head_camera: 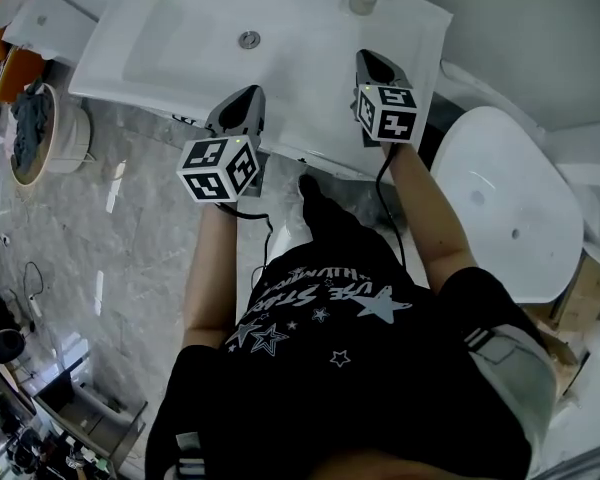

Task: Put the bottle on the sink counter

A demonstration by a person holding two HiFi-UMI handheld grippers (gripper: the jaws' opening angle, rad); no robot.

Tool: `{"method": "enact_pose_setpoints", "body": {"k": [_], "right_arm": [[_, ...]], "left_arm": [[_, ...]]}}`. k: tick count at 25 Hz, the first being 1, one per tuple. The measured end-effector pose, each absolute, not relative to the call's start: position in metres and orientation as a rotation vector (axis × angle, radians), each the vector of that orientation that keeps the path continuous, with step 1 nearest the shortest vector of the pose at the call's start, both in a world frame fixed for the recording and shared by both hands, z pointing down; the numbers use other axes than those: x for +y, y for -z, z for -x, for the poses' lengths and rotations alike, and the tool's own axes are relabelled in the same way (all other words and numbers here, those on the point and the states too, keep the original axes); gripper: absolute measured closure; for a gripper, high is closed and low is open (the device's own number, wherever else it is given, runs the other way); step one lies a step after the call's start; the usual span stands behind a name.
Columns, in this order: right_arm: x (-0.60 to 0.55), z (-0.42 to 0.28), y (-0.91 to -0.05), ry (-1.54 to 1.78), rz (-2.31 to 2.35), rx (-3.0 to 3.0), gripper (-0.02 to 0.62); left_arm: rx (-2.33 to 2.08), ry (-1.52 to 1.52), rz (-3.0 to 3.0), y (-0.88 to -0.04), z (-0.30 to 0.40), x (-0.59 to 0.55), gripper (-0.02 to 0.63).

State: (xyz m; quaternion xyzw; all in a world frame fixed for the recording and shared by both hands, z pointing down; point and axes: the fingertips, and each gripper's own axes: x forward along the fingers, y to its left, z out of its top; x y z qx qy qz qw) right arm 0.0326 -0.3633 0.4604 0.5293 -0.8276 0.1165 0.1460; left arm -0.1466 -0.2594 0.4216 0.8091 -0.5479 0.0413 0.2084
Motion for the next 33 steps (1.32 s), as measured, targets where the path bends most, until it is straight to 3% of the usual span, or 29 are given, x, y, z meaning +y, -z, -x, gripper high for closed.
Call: {"method": "enact_pose_setpoints", "body": {"k": [33], "right_arm": [[-0.114,-0.023,-0.412,-0.244,-1.355,-2.518,0.589]], "left_arm": [[-1.575,-0.06,-2.249,-0.404,0.128,-0.027,0.597]]}}
